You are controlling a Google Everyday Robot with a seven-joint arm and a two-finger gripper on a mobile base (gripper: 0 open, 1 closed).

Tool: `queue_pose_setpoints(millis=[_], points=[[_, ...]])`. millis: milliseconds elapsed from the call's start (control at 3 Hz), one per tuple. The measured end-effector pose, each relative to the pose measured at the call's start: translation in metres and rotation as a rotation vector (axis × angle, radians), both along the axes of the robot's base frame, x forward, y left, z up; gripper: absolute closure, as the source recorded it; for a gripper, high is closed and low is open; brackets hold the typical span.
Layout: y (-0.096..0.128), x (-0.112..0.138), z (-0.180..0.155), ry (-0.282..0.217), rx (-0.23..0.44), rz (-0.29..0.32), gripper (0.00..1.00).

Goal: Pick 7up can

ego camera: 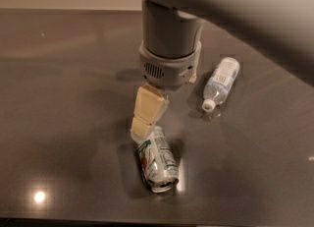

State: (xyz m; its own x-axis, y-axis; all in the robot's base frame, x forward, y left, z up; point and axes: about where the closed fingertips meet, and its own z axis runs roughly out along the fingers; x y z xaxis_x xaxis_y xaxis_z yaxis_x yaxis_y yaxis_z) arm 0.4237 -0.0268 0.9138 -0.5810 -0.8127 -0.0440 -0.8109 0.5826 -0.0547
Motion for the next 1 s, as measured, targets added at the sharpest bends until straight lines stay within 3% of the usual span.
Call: queue_pose_setpoints(millis=[667,1000], points=[[0.031,-0.031,-0.032,0.102,-0.012,-0.044,0.0],[0.033,-0.044,-0.048,0.143,-0.03,-0.058,0.0]])
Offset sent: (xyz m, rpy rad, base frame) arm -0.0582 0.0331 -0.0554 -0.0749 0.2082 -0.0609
